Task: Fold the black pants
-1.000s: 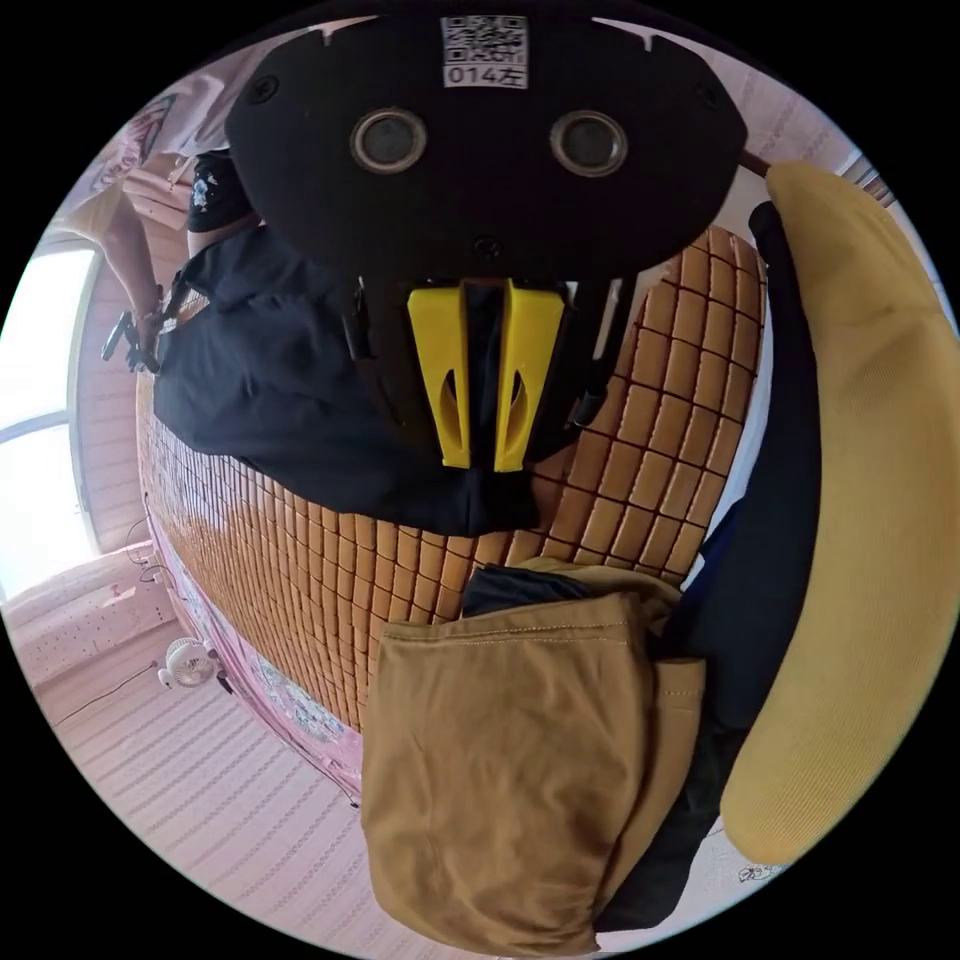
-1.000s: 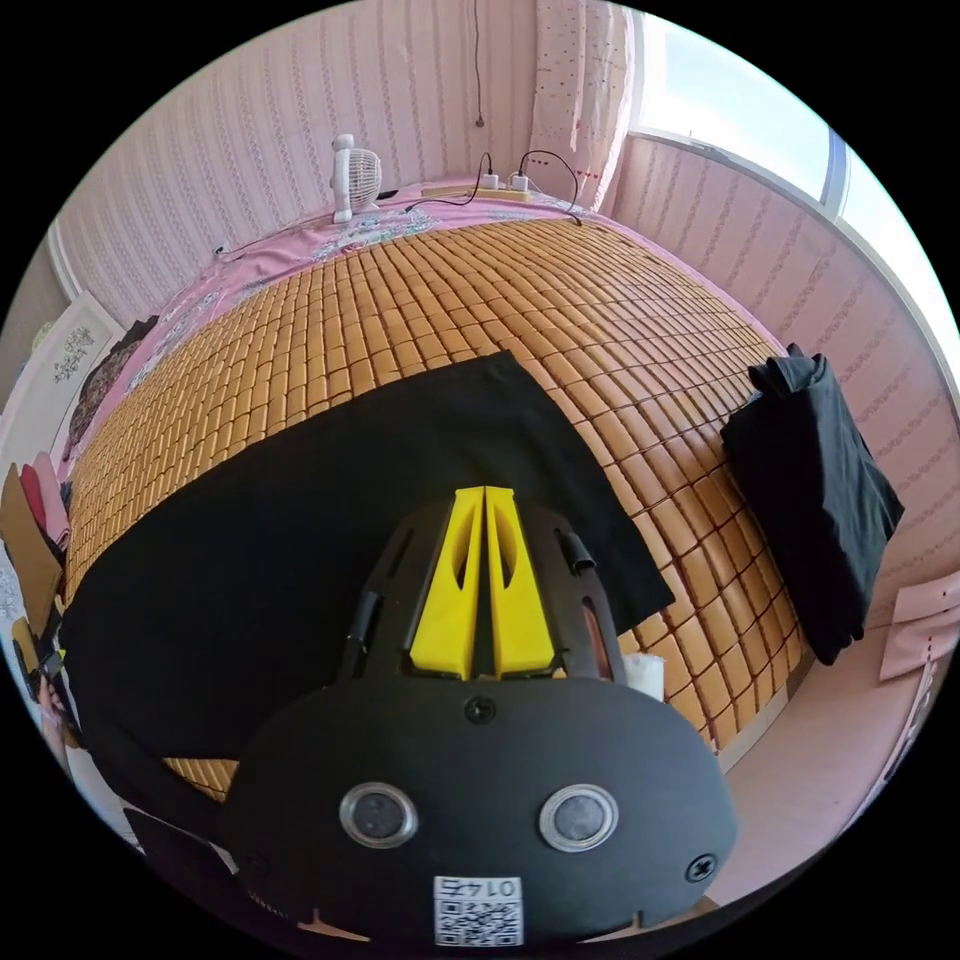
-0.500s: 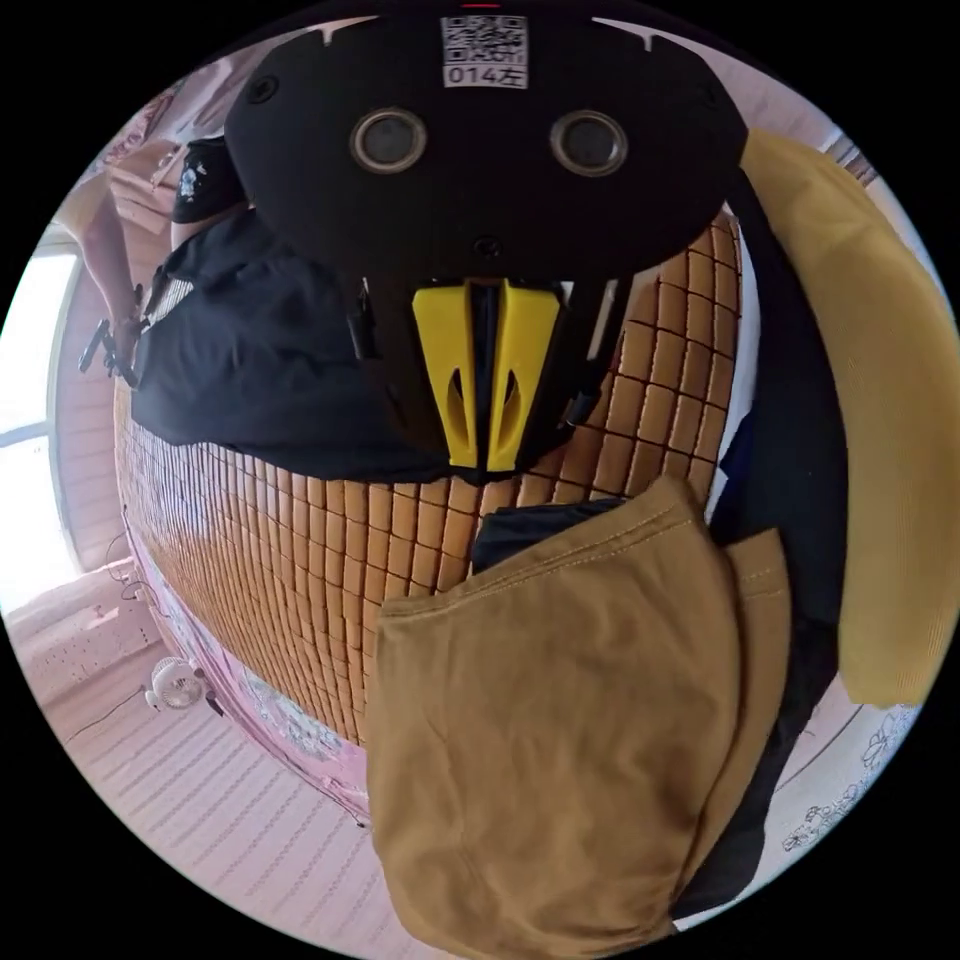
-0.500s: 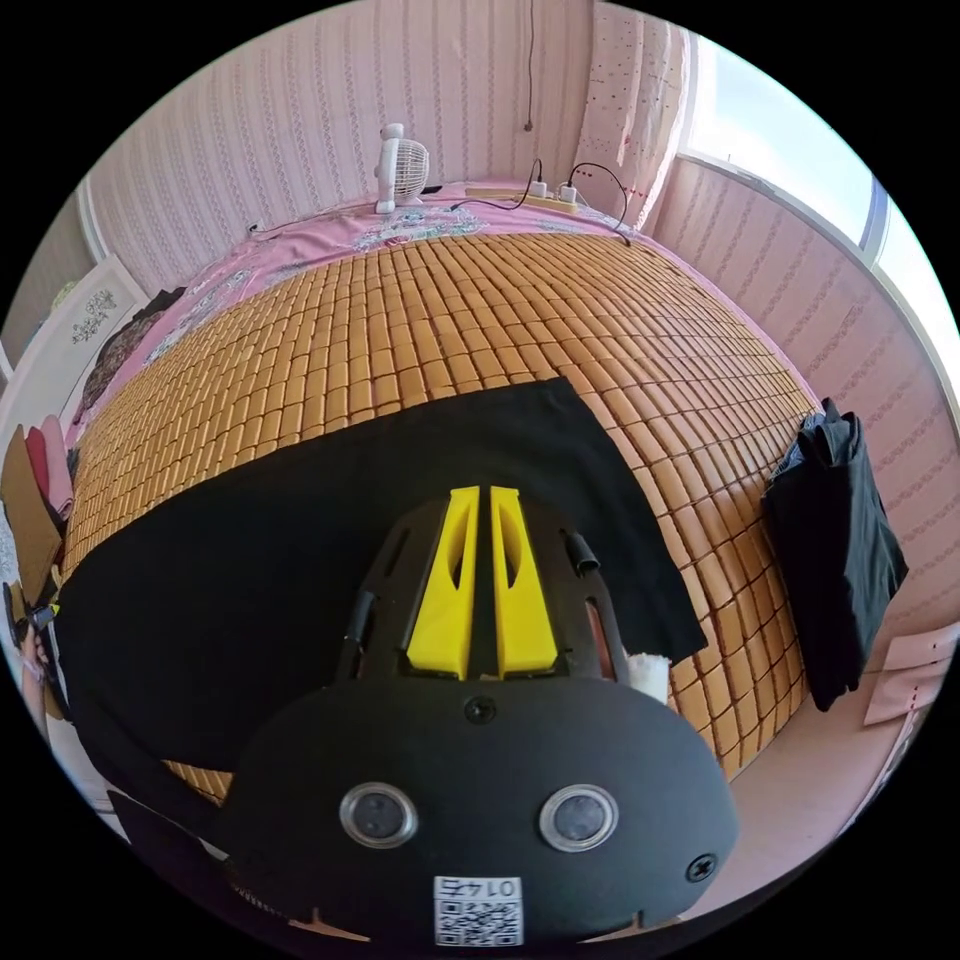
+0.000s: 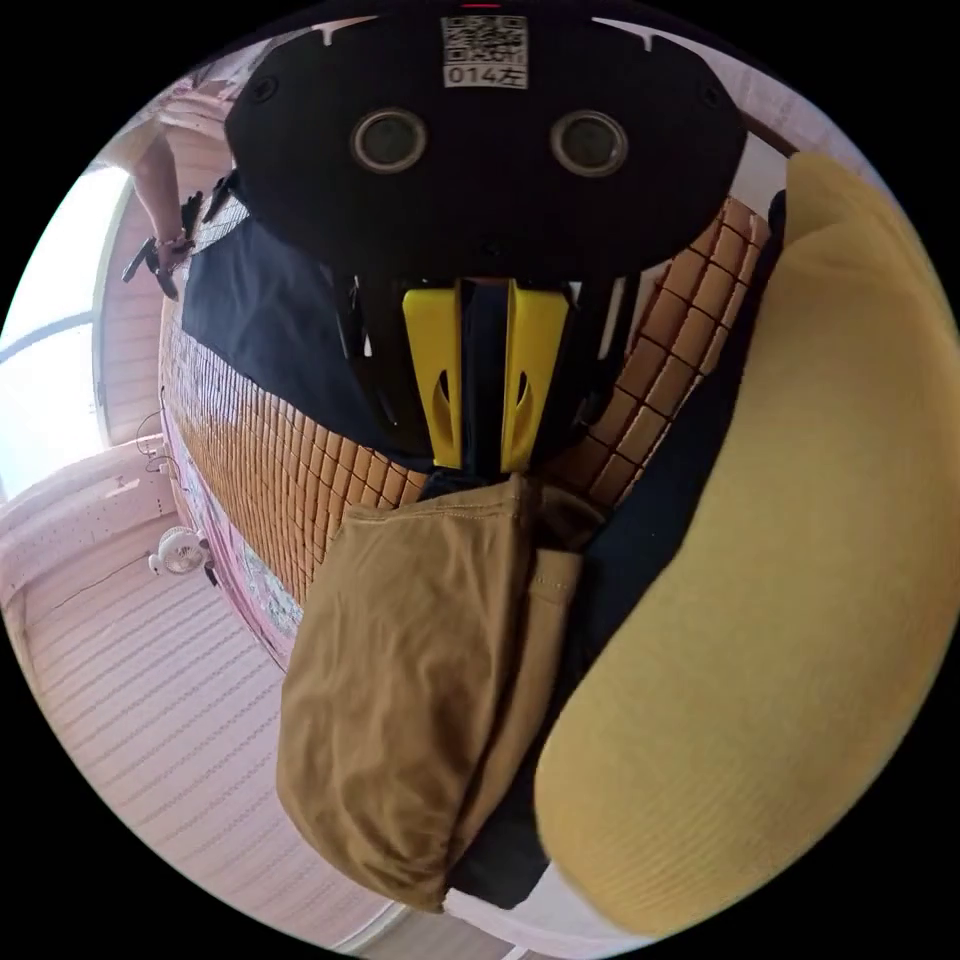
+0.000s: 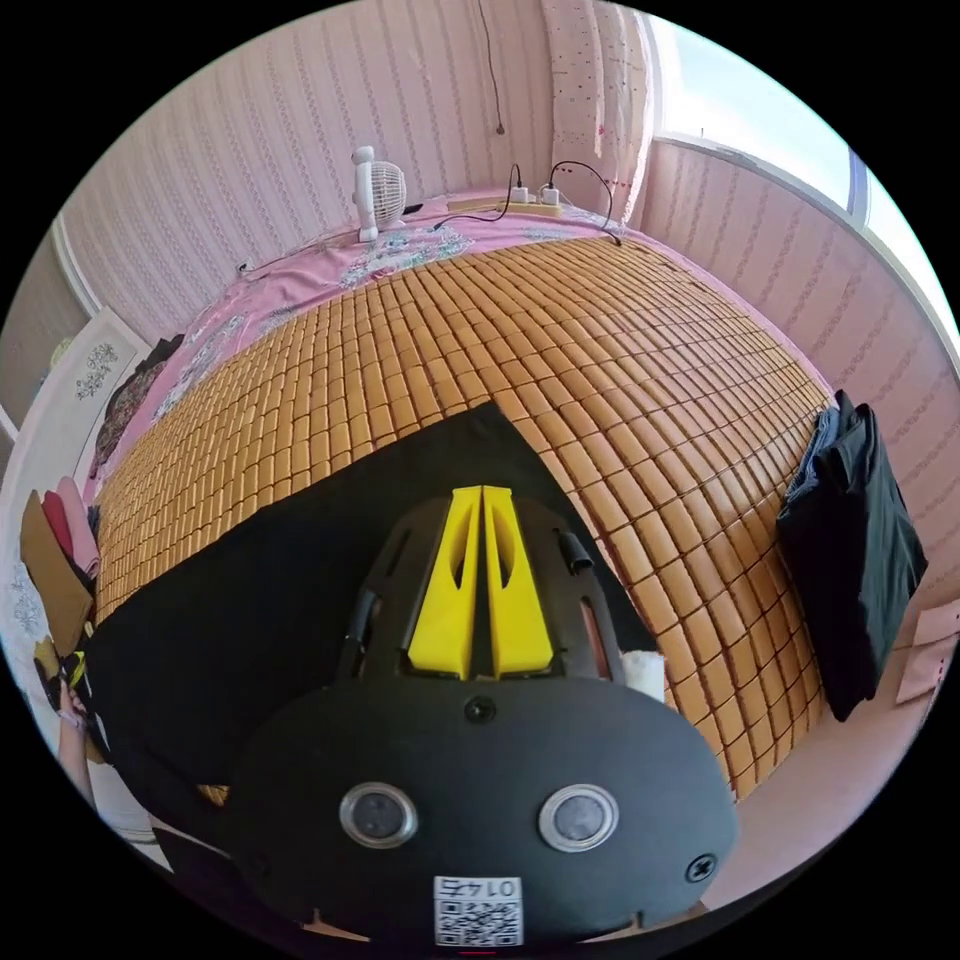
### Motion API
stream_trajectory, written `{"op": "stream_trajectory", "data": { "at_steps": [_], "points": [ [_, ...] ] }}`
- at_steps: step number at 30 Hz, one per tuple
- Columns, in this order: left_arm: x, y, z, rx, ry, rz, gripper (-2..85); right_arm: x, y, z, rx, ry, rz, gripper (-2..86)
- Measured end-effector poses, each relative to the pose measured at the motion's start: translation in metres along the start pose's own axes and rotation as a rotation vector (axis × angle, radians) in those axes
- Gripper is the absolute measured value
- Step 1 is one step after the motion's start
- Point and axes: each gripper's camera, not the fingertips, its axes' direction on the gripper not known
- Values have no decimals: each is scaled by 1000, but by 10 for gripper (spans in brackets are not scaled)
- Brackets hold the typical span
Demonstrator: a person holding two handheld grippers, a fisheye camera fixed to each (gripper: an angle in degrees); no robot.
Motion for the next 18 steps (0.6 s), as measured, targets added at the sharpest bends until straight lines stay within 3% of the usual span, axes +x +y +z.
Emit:
{"op": "stream_trajectory", "data": {
  "at_steps": [3,8,11,14,18],
  "points": [
    [23,23,-31,60,-69,209,64,33,24,-54,104,-106,21,20],
    [91,113,-27,-156,97,574,65,89,104,-127,86,-30,6,62],
    [135,170,-3,-279,212,674,65,110,155,-139,-17,-35,46,77],
    [175,209,21,-300,387,687,65,96,178,-130,-117,-153,-48,98],
    [221,232,53,-368,391,751,62,82,176,-89,-238,-151,-32,81]
  ]
}}
